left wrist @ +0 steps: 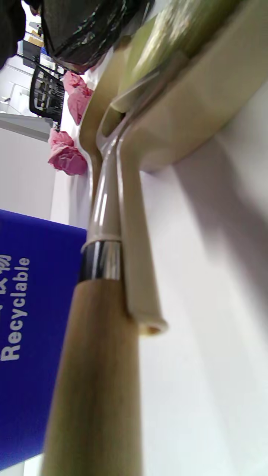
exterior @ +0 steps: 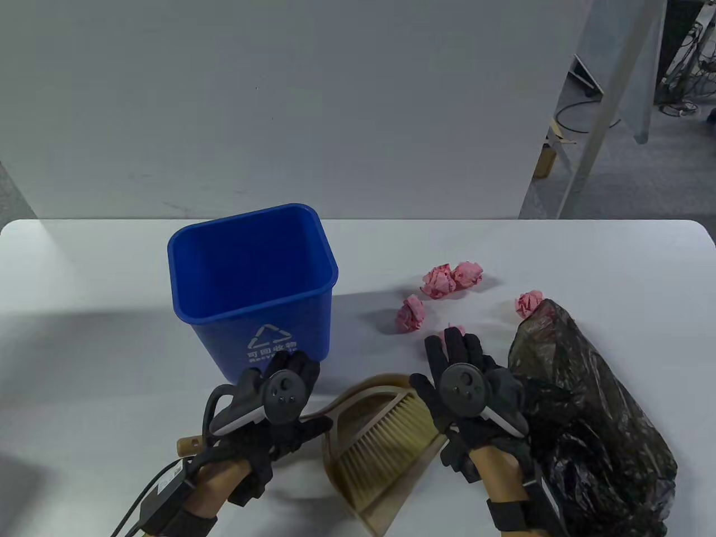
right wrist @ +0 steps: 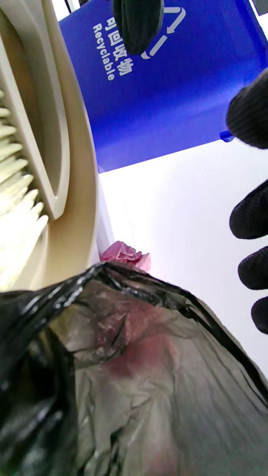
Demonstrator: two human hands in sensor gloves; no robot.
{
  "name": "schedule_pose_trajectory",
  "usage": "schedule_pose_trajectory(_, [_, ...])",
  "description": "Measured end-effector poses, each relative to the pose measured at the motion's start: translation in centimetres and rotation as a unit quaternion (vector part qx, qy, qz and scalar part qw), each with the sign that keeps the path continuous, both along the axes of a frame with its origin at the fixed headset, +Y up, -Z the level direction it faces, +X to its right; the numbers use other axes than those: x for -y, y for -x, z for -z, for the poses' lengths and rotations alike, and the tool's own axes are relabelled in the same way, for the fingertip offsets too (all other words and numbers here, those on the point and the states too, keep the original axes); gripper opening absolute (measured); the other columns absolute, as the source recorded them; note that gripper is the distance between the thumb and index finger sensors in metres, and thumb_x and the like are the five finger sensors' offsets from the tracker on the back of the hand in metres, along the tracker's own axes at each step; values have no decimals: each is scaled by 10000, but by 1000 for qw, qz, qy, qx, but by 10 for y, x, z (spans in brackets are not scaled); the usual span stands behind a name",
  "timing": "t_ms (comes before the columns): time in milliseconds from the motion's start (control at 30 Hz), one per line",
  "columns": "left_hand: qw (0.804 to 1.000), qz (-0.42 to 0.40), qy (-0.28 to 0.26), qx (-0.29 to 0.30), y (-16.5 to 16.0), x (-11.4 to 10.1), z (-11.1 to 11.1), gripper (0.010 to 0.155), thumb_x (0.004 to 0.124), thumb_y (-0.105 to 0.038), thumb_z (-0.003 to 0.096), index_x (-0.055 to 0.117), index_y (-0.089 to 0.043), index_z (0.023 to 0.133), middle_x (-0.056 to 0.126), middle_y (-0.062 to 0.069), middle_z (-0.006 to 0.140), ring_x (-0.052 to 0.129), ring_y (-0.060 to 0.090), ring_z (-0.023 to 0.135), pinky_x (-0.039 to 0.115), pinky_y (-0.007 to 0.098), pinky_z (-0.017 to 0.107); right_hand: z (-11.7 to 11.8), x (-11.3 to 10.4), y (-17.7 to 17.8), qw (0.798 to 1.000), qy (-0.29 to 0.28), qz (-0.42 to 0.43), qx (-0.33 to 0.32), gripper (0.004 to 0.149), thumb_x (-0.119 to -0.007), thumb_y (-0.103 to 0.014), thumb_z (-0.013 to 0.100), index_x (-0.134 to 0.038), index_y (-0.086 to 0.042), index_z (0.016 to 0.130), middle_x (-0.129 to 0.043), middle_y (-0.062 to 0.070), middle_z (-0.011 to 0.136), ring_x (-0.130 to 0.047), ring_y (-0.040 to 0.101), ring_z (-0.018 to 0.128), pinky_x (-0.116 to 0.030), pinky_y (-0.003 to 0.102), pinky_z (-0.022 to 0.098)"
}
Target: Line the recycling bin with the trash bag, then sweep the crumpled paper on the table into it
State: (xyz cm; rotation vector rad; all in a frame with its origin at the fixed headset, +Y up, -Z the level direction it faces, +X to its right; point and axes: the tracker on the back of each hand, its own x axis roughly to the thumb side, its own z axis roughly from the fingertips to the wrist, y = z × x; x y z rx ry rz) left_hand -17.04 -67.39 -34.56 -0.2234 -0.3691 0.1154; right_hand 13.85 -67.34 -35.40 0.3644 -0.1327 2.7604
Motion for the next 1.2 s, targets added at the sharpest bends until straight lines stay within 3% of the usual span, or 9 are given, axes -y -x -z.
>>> schedule_pose_trajectory(533, [1000, 10, -13, 1, -1, 2, 0, 928, 542, -742, 473, 193, -270, 1191, 164, 58, 1302, 191, 381, 1199, 333, 745, 793, 1, -4, -10, 1000, 3, 10, 18, 724, -539, -505, 604, -362, -52, 1141, -237, 377, 1172, -254, 644, 975, -321, 799, 618])
schedule_pose_trajectory(667, [1000, 8, -11, 2, 0, 2, 0, 927, 544, -741, 474, 194, -269, 1191, 165, 60, 1301, 193, 386, 1198, 335, 746, 791, -4, -25, -42, 994, -42, 27, 102, 736, -532, -511, 606, -331, -55, 1147, -158, 389, 1166, -203, 648, 970, -285, 803, 618])
schedule_pose_trajectory(767, [1000, 6, -11, 3, -1, 2, -1, 928, 545, -740, 474, 194, -267, 1192, 163, 60, 1301, 193, 385, 1198, 336, 747, 790, -7, -28, -72, 981, -55, 58, 176, 748, -534, -519, 606, -319, -52, 1150, -125, 401, 1158, -179, 657, 962, -271, 807, 613])
schedule_pose_trajectory(867, [1000, 11, -3, 7, -3, 6, -1, 926, 545, -739, 476, 192, -270, 1191, 164, 58, 1301, 194, 387, 1198, 336, 746, 791, -1, -8, -105, 963, 34, 90, 251, 797, -535, -534, 605, -250, -24, 1148, 15, 434, 1102, -80, 677, 918, -235, 809, 602])
schedule_pose_trajectory(967, [1000, 14, 5, 8, -4, 10, 0, 924, 546, -738, 477, 193, -269, 1191, 163, 58, 1301, 196, 384, 1198, 337, 746, 791, 10, 20, -114, 949, 149, 81, 265, 858, -544, -545, 602, -152, 6, 1129, 176, 419, 1014, 3, 674, 879, -206, 807, 596])
schedule_pose_trajectory(1067, [1000, 16, 12, 7, -5, 13, 1, 922, 548, -735, 479, 194, -268, 1191, 165, 57, 1301, 197, 385, 1198, 339, 745, 792, 20, 45, -112, 934, 242, 30, 263, 885, -562, -549, 598, -104, 2, 1117, 225, 400, 985, 3, 666, 882, -217, 804, 604])
schedule_pose_trajectory(1200, [1000, 17, 14, 8, -5, 14, 1, 918, 551, -731, 483, 196, -267, 1191, 169, 59, 1300, 203, 386, 1199, 341, 744, 791, 26, 68, -112, 910, 309, -9, 275, 884, -596, -528, 597, -115, 3, 1116, 200, 402, 995, -60, 659, 903, -251, 798, 616])
